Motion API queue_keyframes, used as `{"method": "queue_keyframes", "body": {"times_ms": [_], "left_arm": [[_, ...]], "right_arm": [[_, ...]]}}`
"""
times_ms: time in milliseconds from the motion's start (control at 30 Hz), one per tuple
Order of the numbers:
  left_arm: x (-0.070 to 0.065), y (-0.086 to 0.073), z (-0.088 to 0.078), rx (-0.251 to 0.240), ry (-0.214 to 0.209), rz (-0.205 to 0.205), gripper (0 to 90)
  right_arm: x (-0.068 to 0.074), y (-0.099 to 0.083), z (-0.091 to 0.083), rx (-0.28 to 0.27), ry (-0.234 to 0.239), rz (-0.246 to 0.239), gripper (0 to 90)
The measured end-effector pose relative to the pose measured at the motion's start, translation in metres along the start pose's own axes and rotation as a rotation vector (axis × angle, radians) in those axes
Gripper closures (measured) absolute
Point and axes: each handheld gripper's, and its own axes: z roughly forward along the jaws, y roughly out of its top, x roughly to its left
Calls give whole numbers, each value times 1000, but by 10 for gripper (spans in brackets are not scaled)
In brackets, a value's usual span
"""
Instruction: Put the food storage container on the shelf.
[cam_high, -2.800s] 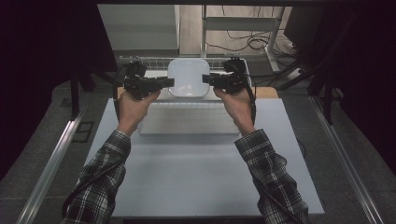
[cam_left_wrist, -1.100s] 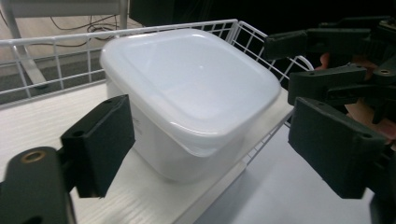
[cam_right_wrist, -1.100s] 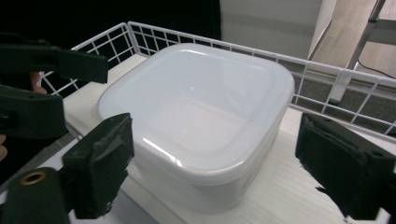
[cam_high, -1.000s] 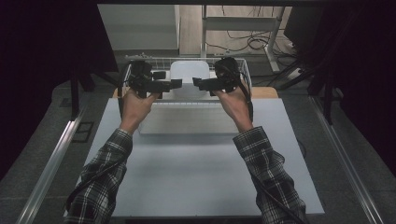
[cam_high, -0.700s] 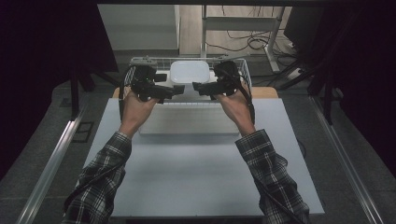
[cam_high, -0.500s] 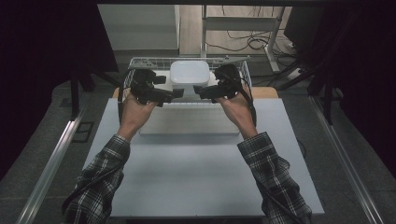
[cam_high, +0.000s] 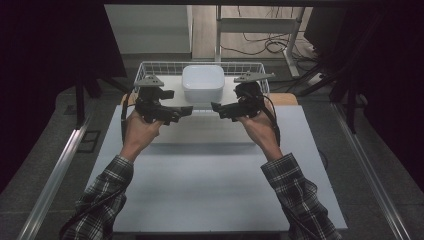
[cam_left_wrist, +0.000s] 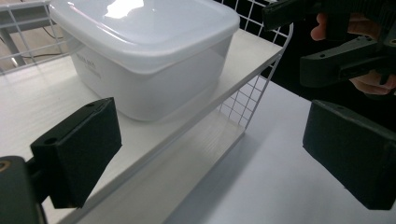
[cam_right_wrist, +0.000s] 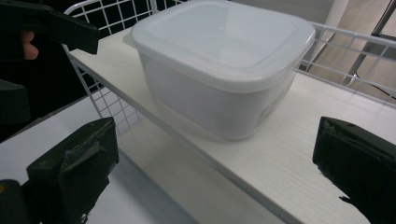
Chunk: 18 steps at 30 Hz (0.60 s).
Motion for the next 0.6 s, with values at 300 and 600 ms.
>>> {"method": "queue_keyframes", "body": {"times_ms": [300, 600], "left_arm": [[-9, -18, 2, 2, -9, 19, 36], [-18, -35, 2, 2, -12, 31, 38]], "right_arm": [[6, -15, -5, 4, 24, -10, 0], [13, -34, -7, 28, 36, -27, 0]]}}
